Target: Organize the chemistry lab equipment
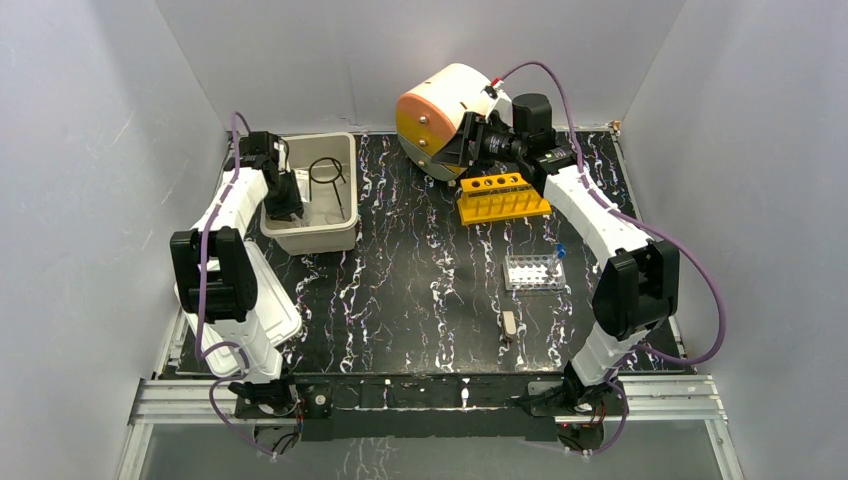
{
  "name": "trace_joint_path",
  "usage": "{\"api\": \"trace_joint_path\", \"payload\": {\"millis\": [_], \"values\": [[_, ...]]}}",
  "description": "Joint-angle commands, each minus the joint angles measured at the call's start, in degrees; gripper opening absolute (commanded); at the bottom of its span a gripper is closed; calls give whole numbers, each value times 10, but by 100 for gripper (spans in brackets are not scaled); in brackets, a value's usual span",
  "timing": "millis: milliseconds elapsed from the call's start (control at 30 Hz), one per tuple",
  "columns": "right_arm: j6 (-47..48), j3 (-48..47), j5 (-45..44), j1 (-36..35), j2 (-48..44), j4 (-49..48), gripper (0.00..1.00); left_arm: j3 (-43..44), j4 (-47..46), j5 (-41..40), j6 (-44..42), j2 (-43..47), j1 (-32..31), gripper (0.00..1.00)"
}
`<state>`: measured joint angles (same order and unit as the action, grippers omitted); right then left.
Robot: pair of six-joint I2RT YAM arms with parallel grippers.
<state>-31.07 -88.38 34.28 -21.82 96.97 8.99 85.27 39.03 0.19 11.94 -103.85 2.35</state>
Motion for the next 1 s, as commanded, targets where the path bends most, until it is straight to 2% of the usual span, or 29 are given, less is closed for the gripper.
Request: {"api": "trace_joint_path", "payload": {"millis": [0,200,433,633,767,967], "values": [[10,-11,9,-1,-7,-27,70,17,15,-2,-12,19,1,33],[30,-6,13,-1,-14,-23,70,36,34,26,-2,53,1,43],[50,24,-8,-1,-47,-11,70,15,26,18,63,157,1,58],[61,66,-37,-11,-87,5,69,-43,41,-56,113,268,1,69],[84,75,-79,-24,-111,43,69,-88,84,-99,149,335,3,81],[115,86,-129,-50,-129,94,69,-144,171,-147,216,401,5,83]]}}
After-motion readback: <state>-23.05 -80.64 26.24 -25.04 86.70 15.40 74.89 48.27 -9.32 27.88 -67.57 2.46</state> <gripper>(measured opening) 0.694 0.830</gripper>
